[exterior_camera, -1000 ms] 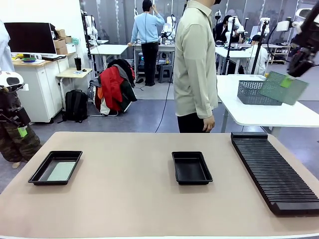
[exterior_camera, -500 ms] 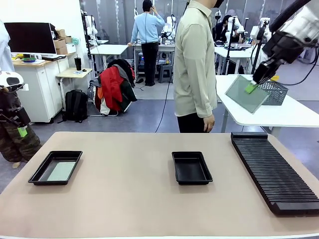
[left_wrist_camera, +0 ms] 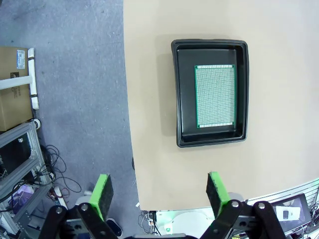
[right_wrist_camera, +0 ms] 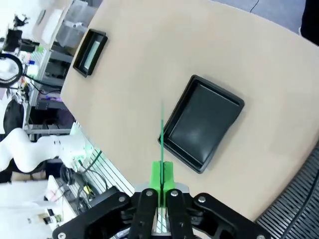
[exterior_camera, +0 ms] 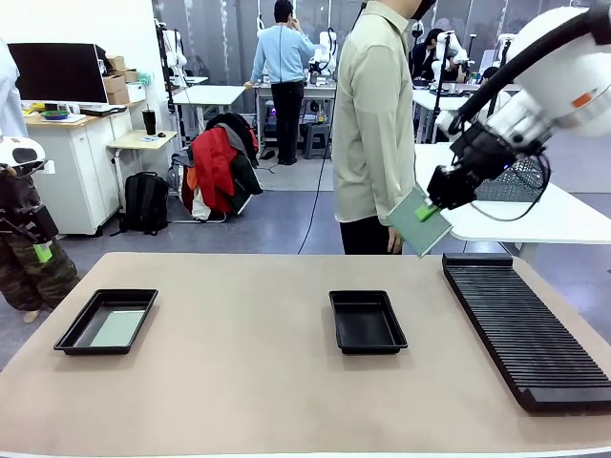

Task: Inspect and transfer BCBs to ESD trays.
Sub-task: Pick up the Blank PCB from the PCB Rack and place it in the right ESD tray.

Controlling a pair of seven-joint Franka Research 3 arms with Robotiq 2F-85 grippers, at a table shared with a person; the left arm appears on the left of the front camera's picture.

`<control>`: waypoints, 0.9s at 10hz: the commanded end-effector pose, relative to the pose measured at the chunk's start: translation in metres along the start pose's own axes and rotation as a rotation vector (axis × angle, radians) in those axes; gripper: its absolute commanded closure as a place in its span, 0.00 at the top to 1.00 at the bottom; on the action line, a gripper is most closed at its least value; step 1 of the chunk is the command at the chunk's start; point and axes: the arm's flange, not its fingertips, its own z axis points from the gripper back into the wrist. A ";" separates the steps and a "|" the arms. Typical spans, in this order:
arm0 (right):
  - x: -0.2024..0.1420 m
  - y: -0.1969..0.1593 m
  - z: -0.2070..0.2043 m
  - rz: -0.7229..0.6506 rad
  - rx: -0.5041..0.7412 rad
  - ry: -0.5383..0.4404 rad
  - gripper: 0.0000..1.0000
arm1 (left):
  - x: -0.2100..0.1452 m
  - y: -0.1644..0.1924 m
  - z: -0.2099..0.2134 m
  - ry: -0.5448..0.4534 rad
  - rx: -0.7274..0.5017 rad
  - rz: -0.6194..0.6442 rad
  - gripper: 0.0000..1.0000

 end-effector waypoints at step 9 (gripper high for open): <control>-0.021 -0.041 -0.162 -0.275 0.121 -0.082 0.03 | 0.000 0.000 -0.001 -0.008 -0.001 0.004 1.00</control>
